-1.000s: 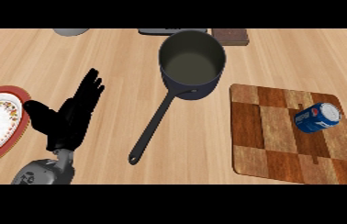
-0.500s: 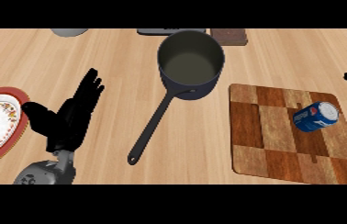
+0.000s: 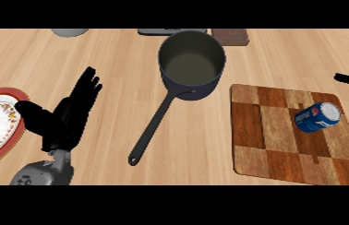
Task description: Pick the can from the cutting board and place it in the pot
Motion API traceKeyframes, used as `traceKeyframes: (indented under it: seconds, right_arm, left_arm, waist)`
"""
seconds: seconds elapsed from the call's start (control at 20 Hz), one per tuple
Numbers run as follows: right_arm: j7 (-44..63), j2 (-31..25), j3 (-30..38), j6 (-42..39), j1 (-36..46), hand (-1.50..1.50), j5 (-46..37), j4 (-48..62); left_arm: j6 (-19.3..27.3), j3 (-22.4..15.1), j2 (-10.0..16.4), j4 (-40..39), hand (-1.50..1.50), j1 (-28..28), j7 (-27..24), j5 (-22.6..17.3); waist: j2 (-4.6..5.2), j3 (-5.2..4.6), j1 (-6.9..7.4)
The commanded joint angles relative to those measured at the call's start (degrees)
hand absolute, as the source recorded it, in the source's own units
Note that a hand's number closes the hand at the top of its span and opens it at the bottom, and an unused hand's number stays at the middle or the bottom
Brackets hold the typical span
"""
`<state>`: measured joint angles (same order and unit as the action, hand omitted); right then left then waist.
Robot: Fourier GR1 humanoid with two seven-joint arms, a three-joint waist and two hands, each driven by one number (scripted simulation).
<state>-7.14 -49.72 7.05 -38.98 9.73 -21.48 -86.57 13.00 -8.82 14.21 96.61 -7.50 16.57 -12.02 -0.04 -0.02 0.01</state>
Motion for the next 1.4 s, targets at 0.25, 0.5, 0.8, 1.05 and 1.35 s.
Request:
traceKeyframes:
  seconds: [0.25, 0.5, 0.8, 1.05, 1.35]
  right_arm:
    - [4.50, 5.69, -2.15, 1.89, -0.86, -1.50, -9.21, -0.02]
    - [2.23, 7.31, -4.15, 2.07, 4.74, -1.50, -14.59, 5.89]
    - [-0.41, 7.53, -5.41, 2.66, 7.29, -1.50, -20.21, 12.00]
    - [-0.19, 10.44, -8.31, 5.40, 9.84, -1.50, -26.03, 17.86]
    - [-0.49, 11.39, -6.18, 4.78, 5.58, -1.50, -27.92, 13.47]
  left_arm:
    - [-0.31, 0.04, -2.79, 0.23, 0.00, 0.33, 1.26, 3.21]
    - [-3.06, 2.03, -2.04, 2.73, 0.00, 2.33, 2.02, 3.07]
    - [-4.59, 4.42, -3.63, -3.78, 0.00, -2.21, 0.46, 3.18]
    - [-4.20, 3.90, -4.14, 0.47, 0.00, -1.01, 4.10, 4.05]
    - [-7.23, 5.09, -4.75, 2.47, 0.00, 4.57, 0.20, 3.88]
  waist:
    - [0.00, 0.03, -0.02]
    - [0.05, 0.03, 0.33]
    - [0.13, 0.02, 0.23]
    - [0.11, 0.03, 0.48]
    - [-0.01, 0.02, 0.20]
